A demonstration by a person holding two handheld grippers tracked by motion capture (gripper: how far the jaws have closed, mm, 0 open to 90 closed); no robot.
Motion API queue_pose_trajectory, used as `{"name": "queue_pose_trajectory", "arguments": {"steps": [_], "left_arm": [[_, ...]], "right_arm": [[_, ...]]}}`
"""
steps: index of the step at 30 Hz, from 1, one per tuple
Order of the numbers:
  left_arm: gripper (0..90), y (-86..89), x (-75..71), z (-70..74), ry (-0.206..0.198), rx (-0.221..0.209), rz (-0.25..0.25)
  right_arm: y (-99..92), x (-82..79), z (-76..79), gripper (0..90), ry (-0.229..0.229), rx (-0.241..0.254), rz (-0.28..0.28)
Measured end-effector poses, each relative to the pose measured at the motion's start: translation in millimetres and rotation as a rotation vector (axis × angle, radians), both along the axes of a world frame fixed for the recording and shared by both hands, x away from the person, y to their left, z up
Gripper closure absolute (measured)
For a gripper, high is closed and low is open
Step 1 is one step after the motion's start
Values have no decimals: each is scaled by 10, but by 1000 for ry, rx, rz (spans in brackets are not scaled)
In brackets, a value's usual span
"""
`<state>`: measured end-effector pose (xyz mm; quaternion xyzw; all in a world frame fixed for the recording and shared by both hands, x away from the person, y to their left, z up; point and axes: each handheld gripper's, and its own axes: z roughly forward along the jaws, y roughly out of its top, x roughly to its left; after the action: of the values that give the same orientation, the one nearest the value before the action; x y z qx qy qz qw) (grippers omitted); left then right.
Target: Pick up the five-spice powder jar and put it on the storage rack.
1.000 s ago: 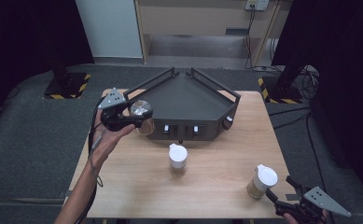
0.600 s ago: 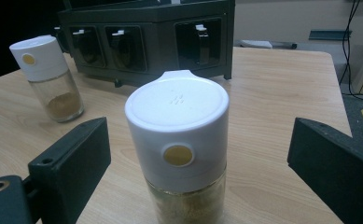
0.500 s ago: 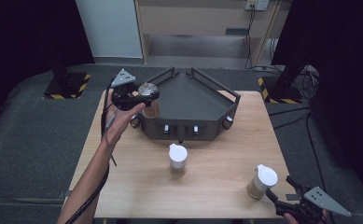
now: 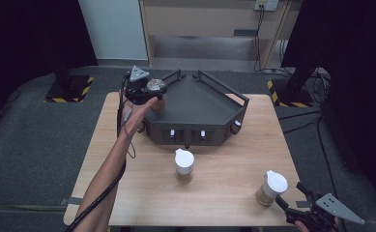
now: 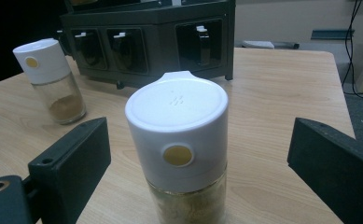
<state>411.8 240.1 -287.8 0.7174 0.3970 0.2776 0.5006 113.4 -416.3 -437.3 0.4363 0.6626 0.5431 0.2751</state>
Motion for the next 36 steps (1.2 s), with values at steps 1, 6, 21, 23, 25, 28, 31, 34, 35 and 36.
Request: {"name": "queue_pose_trajectory", "arguments": {"steps": [1,6,21,23,25,28,31,34,35,36], "left_arm": [[333,1,15,-34,-7,2,-2],[333,-36,85,-126,6,4,6],[333,-61,151,-250,28,-22,39],[332,-70,150,-254,25,-18,42],[332,-68,156,-261,29,-25,41],[332,-89,159,-267,27,-13,41],[332,-97,160,-286,24,-14,42],[332,-87,160,-312,22,-28,50],[332,-83,160,-320,21,-30,52],[331,-78,162,-323,21,-33,52]], "right_arm": [[0,0,0,58,0,0,0],[-5,2,-4,58,1,4,2],[-18,4,-10,58,-1,10,7],[-19,5,-11,58,-1,11,7],[-20,5,-12,58,0,11,8],[-20,4,-11,58,-1,11,8],[-20,3,-10,58,-1,12,8],[-22,4,-11,58,-1,12,9],[-22,4,-11,58,-1,12,9],[-23,4,-12,58,-1,13,10]]}}
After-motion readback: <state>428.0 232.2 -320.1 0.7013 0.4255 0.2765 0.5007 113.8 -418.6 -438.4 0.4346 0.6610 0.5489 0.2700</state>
